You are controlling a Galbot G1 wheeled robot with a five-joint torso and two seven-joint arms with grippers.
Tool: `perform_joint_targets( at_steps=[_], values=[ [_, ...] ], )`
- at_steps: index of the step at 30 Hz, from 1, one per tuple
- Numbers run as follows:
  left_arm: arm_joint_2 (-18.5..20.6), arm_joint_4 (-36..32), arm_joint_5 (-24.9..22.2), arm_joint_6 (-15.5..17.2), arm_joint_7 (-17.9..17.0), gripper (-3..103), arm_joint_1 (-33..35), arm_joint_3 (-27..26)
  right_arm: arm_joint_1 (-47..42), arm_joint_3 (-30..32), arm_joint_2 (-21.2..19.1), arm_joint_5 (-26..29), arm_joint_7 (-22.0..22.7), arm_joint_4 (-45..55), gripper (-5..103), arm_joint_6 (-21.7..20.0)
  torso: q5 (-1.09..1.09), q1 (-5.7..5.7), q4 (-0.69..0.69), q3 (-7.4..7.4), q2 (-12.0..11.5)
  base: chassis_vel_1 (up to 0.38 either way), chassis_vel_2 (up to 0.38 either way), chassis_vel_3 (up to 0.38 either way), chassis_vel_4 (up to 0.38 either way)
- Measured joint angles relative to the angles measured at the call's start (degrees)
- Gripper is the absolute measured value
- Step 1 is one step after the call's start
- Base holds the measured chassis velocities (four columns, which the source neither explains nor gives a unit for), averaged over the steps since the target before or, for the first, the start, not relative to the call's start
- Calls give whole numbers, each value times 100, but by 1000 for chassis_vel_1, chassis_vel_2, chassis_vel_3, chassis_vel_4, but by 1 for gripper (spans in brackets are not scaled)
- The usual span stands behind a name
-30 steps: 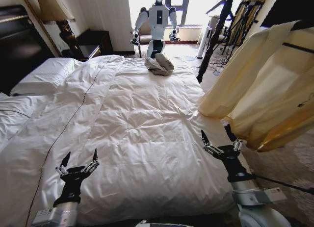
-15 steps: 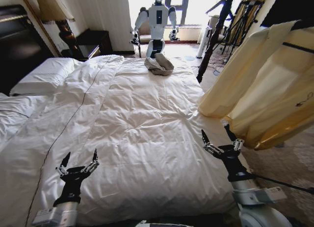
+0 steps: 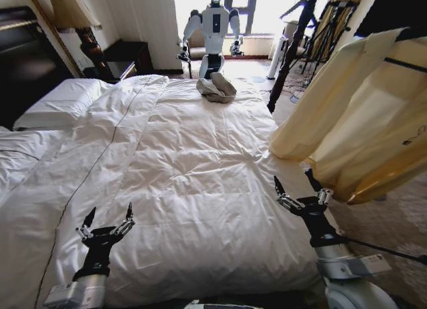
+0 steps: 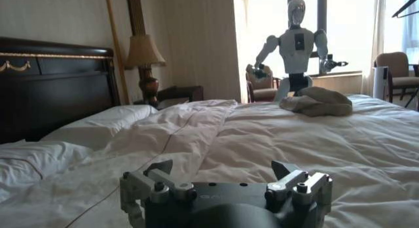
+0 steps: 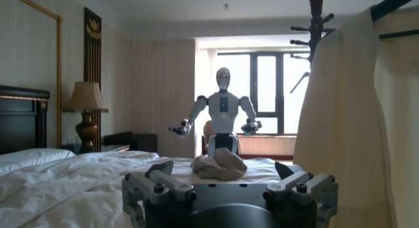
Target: Pick up the clothes from the bed and hang them on the clothes hanger.
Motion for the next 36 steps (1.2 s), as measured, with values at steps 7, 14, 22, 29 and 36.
perform_joint_targets(
  at_steps=[7,14,22,29,36],
  values=[
    [2,1,-3,3,-1,100,-1,0,0,1,3,1,-1,-8,100,0,0,0,0,0,0,0,0,0,0],
    [4,1,-4,6,-2,100,-1,0,1,1,3,1,-2,-13,100,1,0,0,0,0,0,0,0,0,0],
    [5,2,-5,6,-2,100,-2,1,1,1,3,1,-2,-17,100,1,0,0,0,0,0,0,0,0,0],
    [5,2,-5,6,-2,100,-2,0,1,1,4,1,-2,-20,100,1,0,0,0,0,0,0,0,0,0],
    [5,2,-5,6,-2,100,-2,0,1,1,4,1,-2,-20,100,1,0,0,0,0,0,0,0,0,0]
  ],
)
